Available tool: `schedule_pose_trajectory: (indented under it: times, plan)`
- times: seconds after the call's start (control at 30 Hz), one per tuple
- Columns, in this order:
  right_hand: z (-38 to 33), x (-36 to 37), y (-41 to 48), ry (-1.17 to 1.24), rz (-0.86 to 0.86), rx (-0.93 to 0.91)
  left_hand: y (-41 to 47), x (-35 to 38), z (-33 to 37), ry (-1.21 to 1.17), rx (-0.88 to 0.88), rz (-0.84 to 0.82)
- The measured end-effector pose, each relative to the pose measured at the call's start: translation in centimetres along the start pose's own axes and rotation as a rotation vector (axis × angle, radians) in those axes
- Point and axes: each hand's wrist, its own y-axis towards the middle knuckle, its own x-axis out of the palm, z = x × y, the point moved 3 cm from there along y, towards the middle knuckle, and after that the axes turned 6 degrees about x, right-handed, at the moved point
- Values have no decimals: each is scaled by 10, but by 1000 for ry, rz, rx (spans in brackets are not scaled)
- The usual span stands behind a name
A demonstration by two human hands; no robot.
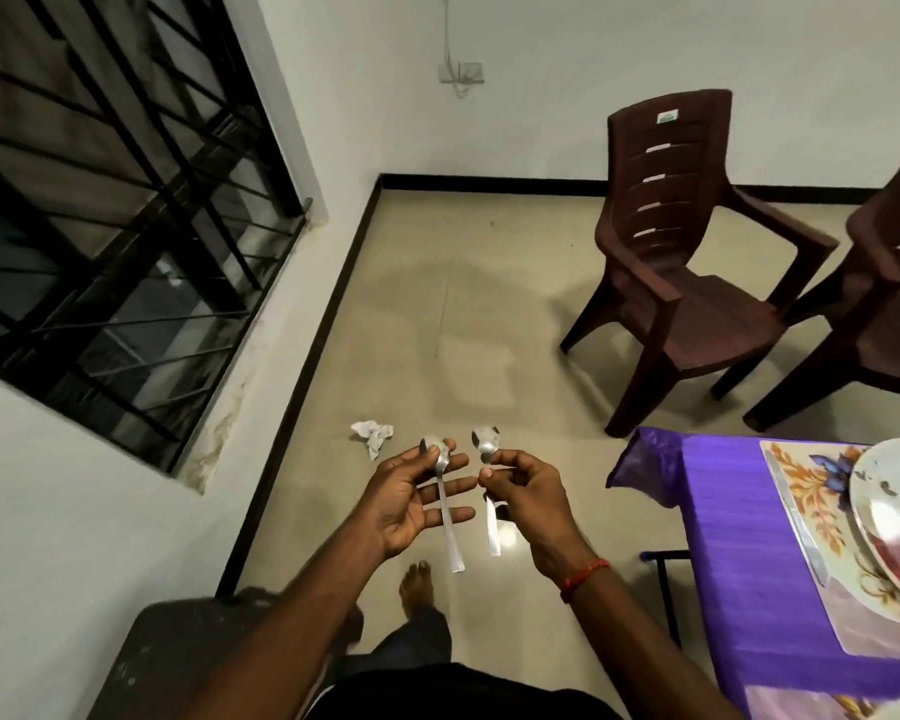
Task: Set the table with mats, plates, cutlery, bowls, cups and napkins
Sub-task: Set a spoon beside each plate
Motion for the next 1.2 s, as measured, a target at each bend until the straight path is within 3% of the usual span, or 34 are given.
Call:
schedule_pose_trajectory:
  times: [0.3,0.57,1.2]
  plan:
    - [-74,6,96,84,193,-15,119,28,101,86,-41,-174]
    - [-116,9,152,142,289,-56,190,65,148,177,-77,-289]
    - [-214,-104,310,235,516,-127,383,248,212,353,-165,-471]
